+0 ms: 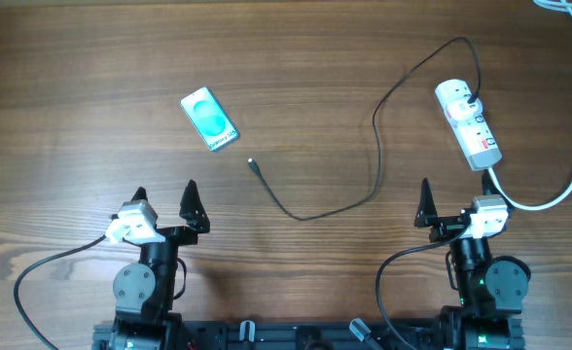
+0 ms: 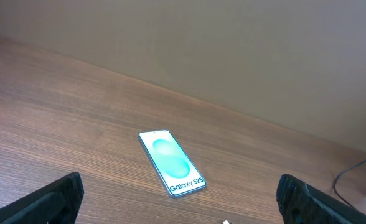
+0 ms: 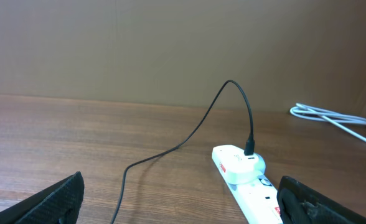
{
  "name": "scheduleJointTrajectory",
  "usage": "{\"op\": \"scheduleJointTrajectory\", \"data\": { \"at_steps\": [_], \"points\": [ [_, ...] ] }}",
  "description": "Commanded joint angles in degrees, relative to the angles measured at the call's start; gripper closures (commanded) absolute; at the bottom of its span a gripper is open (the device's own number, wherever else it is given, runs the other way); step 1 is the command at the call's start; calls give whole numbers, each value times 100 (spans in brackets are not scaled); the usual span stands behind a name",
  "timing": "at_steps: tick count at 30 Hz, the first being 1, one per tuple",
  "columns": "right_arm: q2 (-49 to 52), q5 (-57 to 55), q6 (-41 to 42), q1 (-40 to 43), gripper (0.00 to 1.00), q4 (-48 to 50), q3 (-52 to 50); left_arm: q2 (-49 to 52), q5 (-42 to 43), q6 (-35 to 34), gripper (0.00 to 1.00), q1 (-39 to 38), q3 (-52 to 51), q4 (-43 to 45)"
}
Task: Plug charger to phone and switch on socket
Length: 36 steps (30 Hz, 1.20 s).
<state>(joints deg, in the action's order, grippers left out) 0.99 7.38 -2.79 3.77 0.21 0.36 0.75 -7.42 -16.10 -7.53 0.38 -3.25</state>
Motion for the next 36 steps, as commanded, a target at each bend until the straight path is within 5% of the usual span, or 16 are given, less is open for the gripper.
{"op": "scheduleJointTrajectory", "data": {
  "at_steps": [1, 19, 25, 30, 36],
  "points": [
    [-57, -98, 85, -7, 0, 13, -7, -22, -9, 111, 0, 26, -7, -24],
    [-57, -98, 83, -7, 0, 13, -7, -22, -11, 85, 0, 26, -7, 85],
    [-57, -98, 83, -7, 0, 13, -7, -22, 791, -588, 0, 26, 190, 74],
    [-57, -98, 85, -7, 0, 13, -7, 319, 848, -835, 0, 26, 1488, -903],
    [-57, -98, 85, -7, 0, 13, -7, 2033, 1154, -474, 0, 26, 3674, -2389]
  ]
}}
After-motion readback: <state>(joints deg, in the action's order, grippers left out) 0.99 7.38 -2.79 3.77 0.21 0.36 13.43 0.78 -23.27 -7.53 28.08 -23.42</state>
